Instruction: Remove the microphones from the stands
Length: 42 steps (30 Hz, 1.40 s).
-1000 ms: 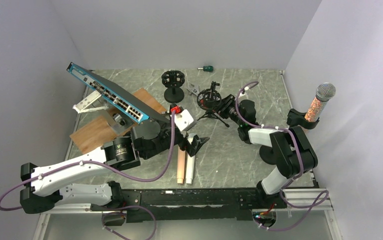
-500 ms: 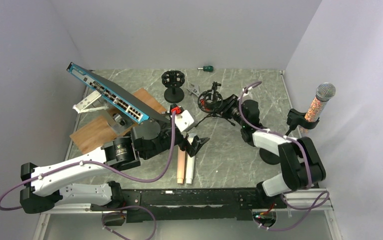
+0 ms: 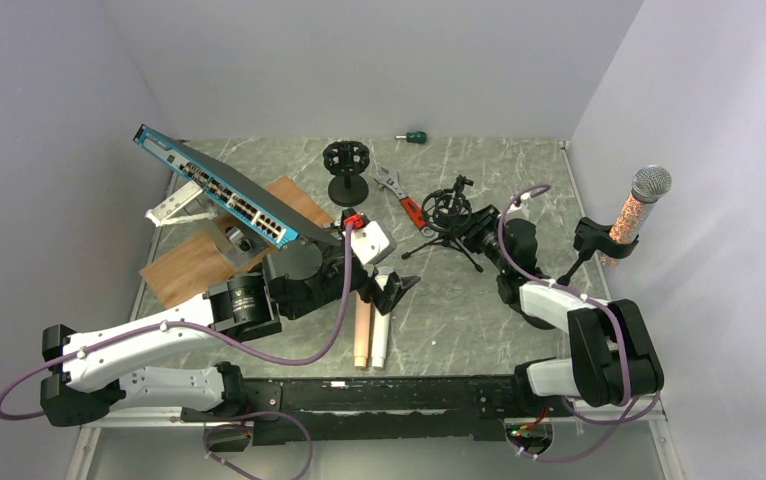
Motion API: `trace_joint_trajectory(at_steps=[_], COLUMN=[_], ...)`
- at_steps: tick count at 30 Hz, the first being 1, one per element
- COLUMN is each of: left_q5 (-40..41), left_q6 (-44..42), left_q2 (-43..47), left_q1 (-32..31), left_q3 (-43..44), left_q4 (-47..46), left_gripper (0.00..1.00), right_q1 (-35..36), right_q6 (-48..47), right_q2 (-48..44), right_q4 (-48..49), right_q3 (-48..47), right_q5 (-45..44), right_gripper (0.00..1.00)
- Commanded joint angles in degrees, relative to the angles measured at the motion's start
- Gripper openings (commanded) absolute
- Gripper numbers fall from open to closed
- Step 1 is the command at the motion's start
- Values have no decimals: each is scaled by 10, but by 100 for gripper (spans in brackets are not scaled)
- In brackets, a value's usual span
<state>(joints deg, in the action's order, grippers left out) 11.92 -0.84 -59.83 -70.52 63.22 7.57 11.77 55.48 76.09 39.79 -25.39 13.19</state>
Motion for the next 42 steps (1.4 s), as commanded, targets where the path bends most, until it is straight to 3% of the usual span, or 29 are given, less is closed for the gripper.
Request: trace_joint_trajectory(at_steps=[1,7,11,16,20,23,28,31,35,42], left_q5=[4,4,0,6,8,7,10,6,-7,-5], left_q6=[-1,-1,2,-2,-2,-1,-2,-1,4,4], left_q2=[1,2,1,-8,-13,-14,-14,-9,-3,-5], left_q1=[-5,-6,-6,-7,-7,-7,-7,-7,-8,-11], left_q3=[4,4,4,4,2,2,2,3,5,4], left_q4=[-19,-18,-18,-19,-19,-20,-19,-20,-17,-18], left_gripper=[96,96,96,96,96,96,96,96,96,96], right_q1=[3,66,130,139,138,132,127,126,126,126], right_q6=[-31,-172,-238,-255,-263,-237,-211,-200,-207,-251], right_q2=[-4,-40,-43,-52,-69,-92,-140,-186,-239,-260], right_q4=[-11,-270,-355,-355,-321,-309,-381,-454,-543,-621], right_q3=[-8,-70,-119,-119,-109,-100,-107,-111,-137,-264], right_q5=[-26,-225,-362,-381,-314,-284,-276,-284,-296,-333], right_gripper=[0,0,0,0,1,37,60,67,68,70])
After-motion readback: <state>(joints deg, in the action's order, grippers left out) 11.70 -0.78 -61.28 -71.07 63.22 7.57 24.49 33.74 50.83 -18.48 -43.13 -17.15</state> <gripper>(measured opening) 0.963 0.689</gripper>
